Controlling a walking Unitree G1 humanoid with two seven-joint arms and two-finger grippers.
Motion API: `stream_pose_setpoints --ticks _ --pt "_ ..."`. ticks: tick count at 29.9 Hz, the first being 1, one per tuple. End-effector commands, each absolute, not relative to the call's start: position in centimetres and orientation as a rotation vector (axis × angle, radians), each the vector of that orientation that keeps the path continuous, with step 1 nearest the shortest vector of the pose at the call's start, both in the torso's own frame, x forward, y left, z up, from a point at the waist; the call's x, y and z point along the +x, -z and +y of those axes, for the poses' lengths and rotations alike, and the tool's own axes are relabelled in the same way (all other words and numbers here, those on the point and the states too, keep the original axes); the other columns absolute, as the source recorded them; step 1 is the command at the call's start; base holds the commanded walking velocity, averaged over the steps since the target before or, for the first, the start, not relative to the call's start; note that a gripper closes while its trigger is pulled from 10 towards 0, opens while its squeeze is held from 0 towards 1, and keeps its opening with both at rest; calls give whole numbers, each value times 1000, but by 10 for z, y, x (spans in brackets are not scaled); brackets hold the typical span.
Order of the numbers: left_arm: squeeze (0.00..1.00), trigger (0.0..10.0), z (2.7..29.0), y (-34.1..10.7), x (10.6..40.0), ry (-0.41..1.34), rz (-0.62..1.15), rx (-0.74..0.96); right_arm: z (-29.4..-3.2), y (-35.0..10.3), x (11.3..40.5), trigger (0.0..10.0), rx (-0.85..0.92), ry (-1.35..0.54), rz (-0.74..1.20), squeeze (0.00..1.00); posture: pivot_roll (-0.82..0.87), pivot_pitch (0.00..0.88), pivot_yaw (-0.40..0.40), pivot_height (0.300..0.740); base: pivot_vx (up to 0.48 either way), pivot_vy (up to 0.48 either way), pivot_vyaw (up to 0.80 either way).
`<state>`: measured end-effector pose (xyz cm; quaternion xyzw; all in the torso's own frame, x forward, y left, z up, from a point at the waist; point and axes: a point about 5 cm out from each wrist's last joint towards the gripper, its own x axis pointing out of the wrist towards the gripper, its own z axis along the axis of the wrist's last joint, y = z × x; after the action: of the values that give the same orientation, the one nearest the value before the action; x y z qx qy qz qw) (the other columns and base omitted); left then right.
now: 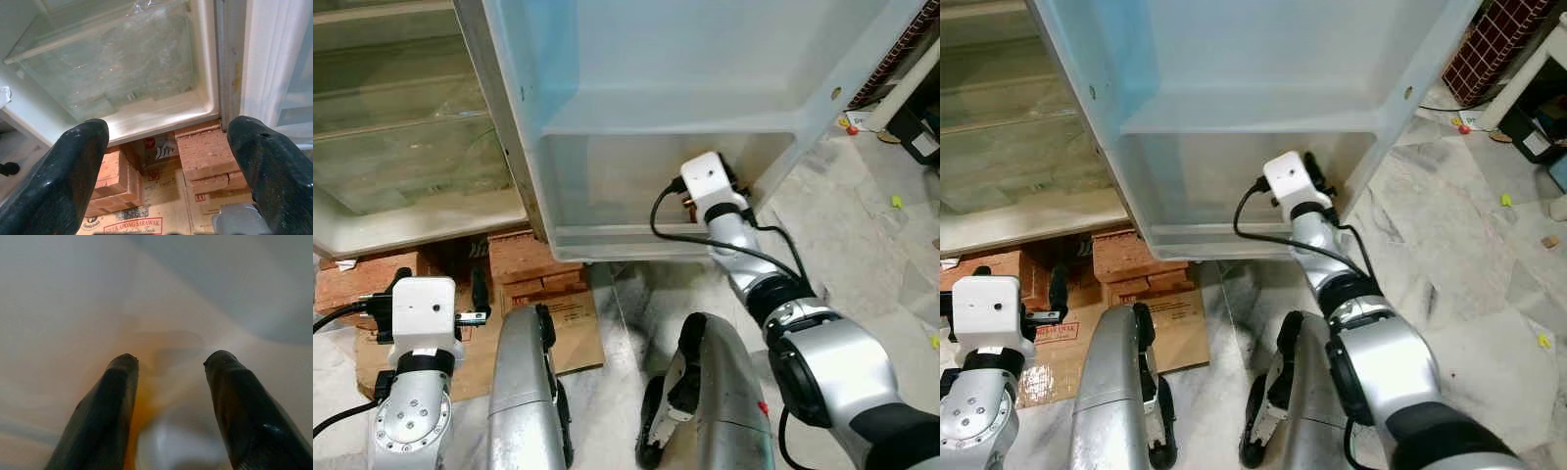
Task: Restocking fridge
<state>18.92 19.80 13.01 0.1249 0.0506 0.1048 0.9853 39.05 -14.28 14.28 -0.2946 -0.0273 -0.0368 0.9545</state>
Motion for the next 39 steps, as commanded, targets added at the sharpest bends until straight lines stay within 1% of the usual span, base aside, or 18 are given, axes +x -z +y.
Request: stream_pose_setpoints --ticks 1,6,12,17,21,22,24,28,29,31,33,36,37,39 --pt "0 10000 200 -124 187 -230 140 251 -151 -148 392 10000 -622 119 -76 1000 279 243 -85 505 0 0 0" --pt "0 10000 200 -123 188 -234 143 248 -149 -162 395 10000 -650 126 -156 1000 272 240 -90 505 0 0 0" --pt "0 10000 200 -123 190 -245 139 239 -143 -173 397 10000 -619 77 -222 1000 265 229 -98 505 0 0 0" --pt "0 10000 201 -123 195 -267 115 225 -143 -180 396 10000 -585 17 -271 1000 238 197 -110 505 0 0 0" --pt "0 10000 201 -121 201 -293 116 226 -146 -177 394 10000 -560 -6 -272 1000 217 167 -120 505 0 0 0" --pt "0 10000 199 -118 206 -294 116 214 -150 -168 389 10000 -529 -21 -260 1000 200 137 -126 505 0 0 0" --pt "0 10000 197 -117 208 -296 117 211 -154 -160 383 10000 -498 -31 -245 1000 198 132 -126 505 0 0 0" --pt "0 10000 192 -113 213 -266 118 181 -157 -138 369 10000 -410 -76 -191 1000 162 85 -124 505 0 0 0" --pt "0 10000 192 -113 213 -266 118 181 -157 -138 369 10000 -410 -76 -191 1000 162 85 -124 505 0 0 0" --pt "0 10000 187 -112 221 -222 100 171 -158 -119 349 10000 -271 -135 -131 1000 143 60 -120 505 0 0 0" --pt "0 10000 185 -111 224 -215 101 161 -158 -117 344 10000 -259 -147 -128 1000 133 46 -118 505 0 0 0" --pt "0 10000 182 -109 230 -203 103 156 -155 -113 327 10000 -188 -202 -107 1000 122 31 -117 505 0 0 0" --pt "0 10000 180 -109 233 -191 94 157 -153 -112 315 10000 -149 -255 -99 1000 115 23 -115 505 0 0 0" --pt "0 10000 178 -109 235 -185 87 155 -153 -114 302 10000 -129 -292 -106 1000 109 18 -115 505 0 0 0"
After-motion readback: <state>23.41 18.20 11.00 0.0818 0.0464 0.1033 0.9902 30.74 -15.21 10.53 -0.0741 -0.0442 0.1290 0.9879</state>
